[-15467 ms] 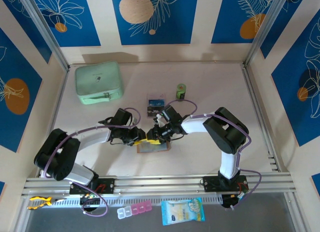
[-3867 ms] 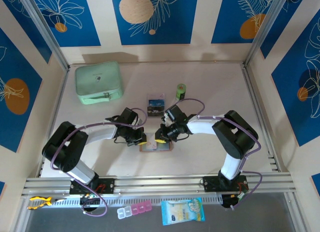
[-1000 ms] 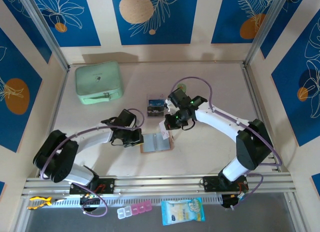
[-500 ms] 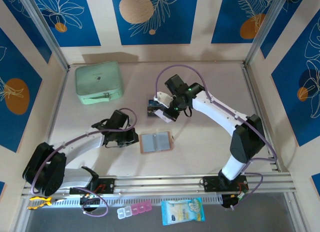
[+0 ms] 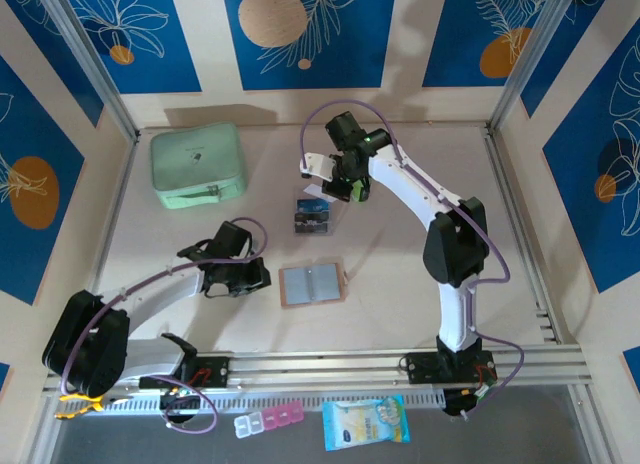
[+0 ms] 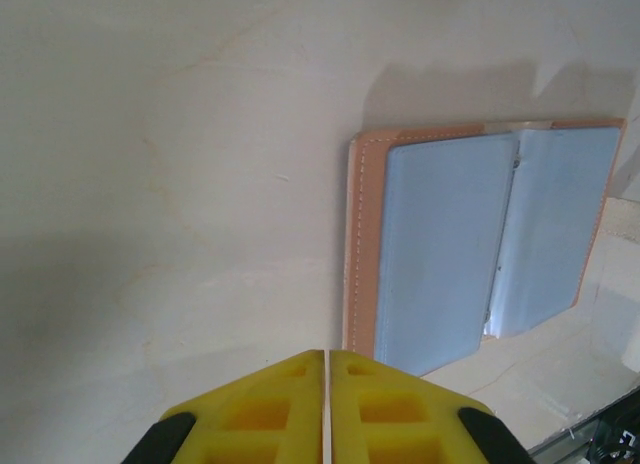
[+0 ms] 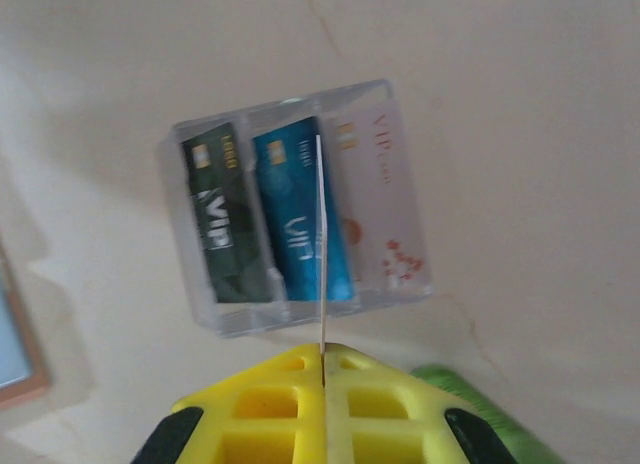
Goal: Take the credit cards out of the card holder
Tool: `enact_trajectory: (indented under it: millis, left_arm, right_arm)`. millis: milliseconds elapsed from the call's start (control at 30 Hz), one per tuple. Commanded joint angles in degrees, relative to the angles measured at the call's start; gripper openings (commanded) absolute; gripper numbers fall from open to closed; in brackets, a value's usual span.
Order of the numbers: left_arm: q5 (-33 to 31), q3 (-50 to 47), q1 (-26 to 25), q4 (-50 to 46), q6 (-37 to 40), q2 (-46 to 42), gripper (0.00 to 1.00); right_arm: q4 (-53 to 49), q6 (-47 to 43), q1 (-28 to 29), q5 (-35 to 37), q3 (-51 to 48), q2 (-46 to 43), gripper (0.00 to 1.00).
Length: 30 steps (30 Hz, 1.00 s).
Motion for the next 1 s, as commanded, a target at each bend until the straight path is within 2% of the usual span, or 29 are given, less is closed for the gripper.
enact_trajectory:
  millis: [0, 300, 600, 700, 867, 967]
  left_arm:
    - [-0.1, -0.4, 1.0, -1.6, 1.1, -0.6, 0.1]
    - [-0.1, -0.6, 1.9, -2.6, 1.5, -0.3, 0.1]
    - [-0.8, -0.9, 2.9, -3.7, 2.0, -1.4, 0.12]
    - [-1.1, 0.0, 3.3, -4.3, 2.7, -1.5, 0.14]
    - [-3.7, 2.3, 4.0, -6.6, 5.5, -1.7, 0.23]
    - [-5.8, 4.5, 4.8, -7.7, 8.4, -0.5, 0.38]
  right_arm:
    - [-2.5, -3.2, -0.5, -3.0, 5.2, 3.4, 0.0]
    - [-5.5, -5.4, -1.3, -2.8, 15.7, 12.6, 0.0]
    - [-5.3, -5.2, -1.4, -1.1, 15.7, 12.7, 0.15]
    - [-5.1, -4.2, -1.6, -0.4, 15.0, 11.0, 0.17]
    - [-1.6, 0.2, -2.2, -0.1, 9.4, 5.1, 0.21]
    - [3.4, 4.6, -2.8, 0.5, 2.6, 0.1, 0.27]
